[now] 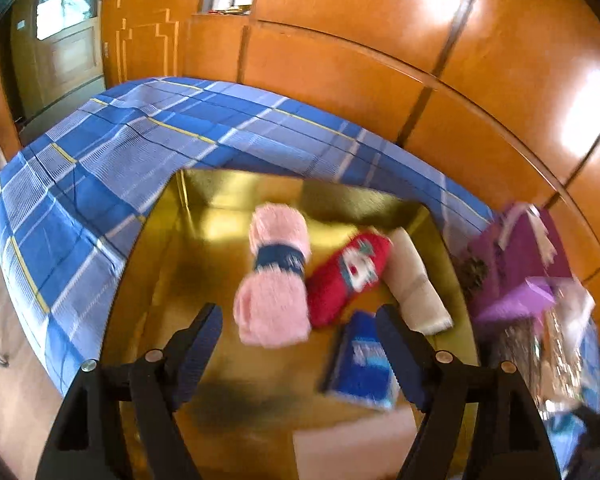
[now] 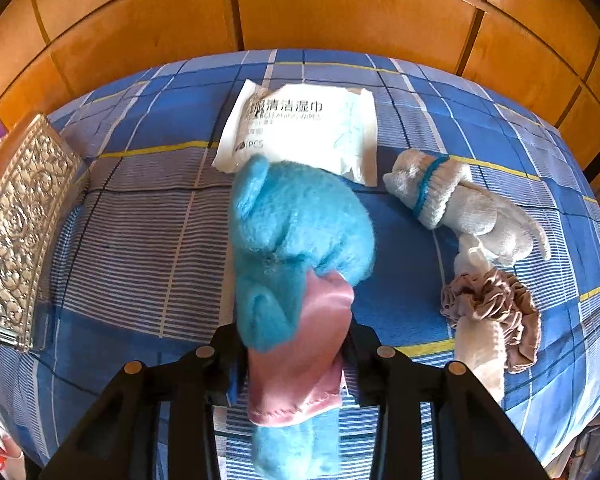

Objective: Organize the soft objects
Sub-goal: 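Carry the pink towel roll into the gold tray and open the left tool, then carry the teal plush doll into the gold tray and open the right tool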

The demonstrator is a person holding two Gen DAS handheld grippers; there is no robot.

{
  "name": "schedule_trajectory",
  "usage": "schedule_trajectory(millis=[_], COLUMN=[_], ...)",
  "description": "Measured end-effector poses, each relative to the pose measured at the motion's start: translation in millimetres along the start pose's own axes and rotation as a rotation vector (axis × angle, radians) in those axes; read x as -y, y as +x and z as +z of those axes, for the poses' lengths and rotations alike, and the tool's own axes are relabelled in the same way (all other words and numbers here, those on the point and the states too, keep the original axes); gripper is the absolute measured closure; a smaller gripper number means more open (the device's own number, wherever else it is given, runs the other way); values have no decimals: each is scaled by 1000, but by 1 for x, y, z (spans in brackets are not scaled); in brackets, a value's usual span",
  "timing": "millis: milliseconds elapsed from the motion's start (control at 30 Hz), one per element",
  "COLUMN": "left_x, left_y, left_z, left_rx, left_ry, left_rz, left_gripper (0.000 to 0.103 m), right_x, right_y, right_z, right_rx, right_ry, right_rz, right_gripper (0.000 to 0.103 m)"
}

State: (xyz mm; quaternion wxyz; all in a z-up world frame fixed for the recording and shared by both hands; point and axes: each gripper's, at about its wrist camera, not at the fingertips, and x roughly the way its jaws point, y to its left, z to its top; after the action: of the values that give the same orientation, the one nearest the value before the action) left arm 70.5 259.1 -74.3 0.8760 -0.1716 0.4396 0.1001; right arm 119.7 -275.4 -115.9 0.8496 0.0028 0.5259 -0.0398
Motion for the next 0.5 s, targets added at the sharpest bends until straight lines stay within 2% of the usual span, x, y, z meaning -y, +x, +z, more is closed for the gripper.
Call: schedule_trajectory(millis=[433, 500], left_x=[25, 29], left_y=[-31, -34], left_z=[-62, -68], left_rx=[-32, -30], left_ry=[51, 63], left_rz=[-60, -59], left_gripper=[24, 24], right_x=[-5, -6], right_y=[-29, -27], right_z=[3, 2], right_rx=[32, 4], right_ry=[-95, -102], right_rz=[-43, -30], right_gripper=[61, 67])
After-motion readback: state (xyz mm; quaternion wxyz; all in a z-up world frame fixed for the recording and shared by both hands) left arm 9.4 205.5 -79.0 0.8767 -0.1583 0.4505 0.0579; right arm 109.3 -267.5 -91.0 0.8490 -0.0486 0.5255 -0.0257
